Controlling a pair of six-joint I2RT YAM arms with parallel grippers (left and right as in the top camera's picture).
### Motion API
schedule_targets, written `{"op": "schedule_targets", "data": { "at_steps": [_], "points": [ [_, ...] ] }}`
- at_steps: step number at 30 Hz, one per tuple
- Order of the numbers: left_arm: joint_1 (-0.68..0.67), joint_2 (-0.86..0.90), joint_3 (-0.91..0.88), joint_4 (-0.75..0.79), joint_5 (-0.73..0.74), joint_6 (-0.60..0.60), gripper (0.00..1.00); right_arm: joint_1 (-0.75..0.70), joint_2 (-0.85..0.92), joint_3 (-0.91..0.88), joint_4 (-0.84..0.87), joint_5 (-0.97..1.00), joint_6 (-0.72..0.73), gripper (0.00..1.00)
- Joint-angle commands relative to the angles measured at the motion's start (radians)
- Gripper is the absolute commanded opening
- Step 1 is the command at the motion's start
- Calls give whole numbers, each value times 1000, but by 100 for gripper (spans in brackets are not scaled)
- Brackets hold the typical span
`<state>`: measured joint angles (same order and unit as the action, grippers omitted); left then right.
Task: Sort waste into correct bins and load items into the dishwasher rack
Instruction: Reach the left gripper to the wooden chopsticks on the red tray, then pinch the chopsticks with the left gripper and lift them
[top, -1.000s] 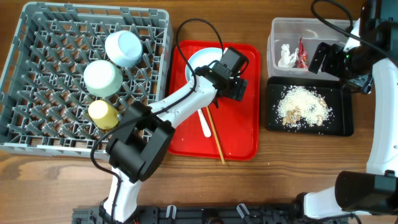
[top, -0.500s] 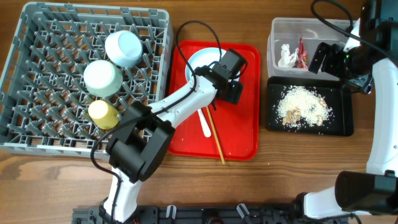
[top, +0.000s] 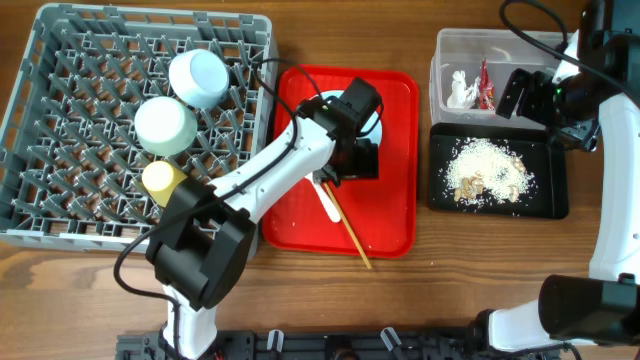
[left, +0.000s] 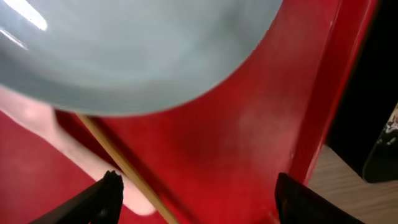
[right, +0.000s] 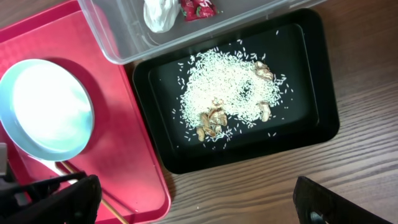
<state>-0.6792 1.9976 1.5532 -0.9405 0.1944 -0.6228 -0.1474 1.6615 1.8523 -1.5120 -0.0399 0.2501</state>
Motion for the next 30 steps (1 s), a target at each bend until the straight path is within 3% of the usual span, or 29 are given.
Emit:
{"op": "schedule_targets", "data": {
  "at_steps": [1, 5, 11, 17, 24, 30],
  "points": [
    [2, -12, 5, -58, 110, -176, 79, -3, 2, 5, -3, 18, 15, 100],
    [-5, -11, 5, -102, 147, -254, 96, -3, 2, 5, -3, 18, 15, 100],
    [-58, -11, -1, -111, 144, -333, 98, -3, 2, 5, -4, 18, 14, 100],
    [-122, -11, -81, -80, 85, -476, 98, -3, 2, 5, -3, 18, 14, 100],
    [-148, -11, -177, -18, 93, -549, 99, -3, 2, 5, -4, 16, 15, 100],
    [-152, -11, -203, 17, 50, -549, 83, -3, 2, 5, -4, 14, 15, 100]
  ]
}}
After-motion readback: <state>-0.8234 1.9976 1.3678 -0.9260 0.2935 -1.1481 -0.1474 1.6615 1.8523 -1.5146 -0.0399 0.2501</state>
